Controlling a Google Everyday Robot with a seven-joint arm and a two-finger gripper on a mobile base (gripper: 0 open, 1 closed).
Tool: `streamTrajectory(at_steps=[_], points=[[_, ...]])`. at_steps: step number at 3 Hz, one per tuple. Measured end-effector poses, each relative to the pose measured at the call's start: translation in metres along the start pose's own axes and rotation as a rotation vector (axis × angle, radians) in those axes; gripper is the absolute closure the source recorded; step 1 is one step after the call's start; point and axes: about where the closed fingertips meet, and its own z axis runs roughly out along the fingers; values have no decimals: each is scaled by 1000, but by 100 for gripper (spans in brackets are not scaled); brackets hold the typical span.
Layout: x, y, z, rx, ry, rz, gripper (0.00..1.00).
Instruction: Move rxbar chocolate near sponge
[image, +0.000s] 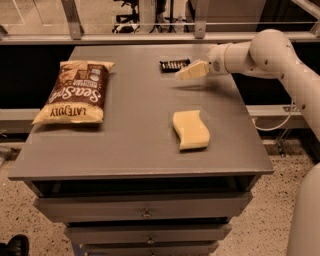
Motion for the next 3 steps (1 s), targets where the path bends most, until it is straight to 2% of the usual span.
streamTrajectory(at_steps=[1,3], points=[[4,-3,25,-10,-11,18,4],[5,-3,42,-16,-24,31,49]])
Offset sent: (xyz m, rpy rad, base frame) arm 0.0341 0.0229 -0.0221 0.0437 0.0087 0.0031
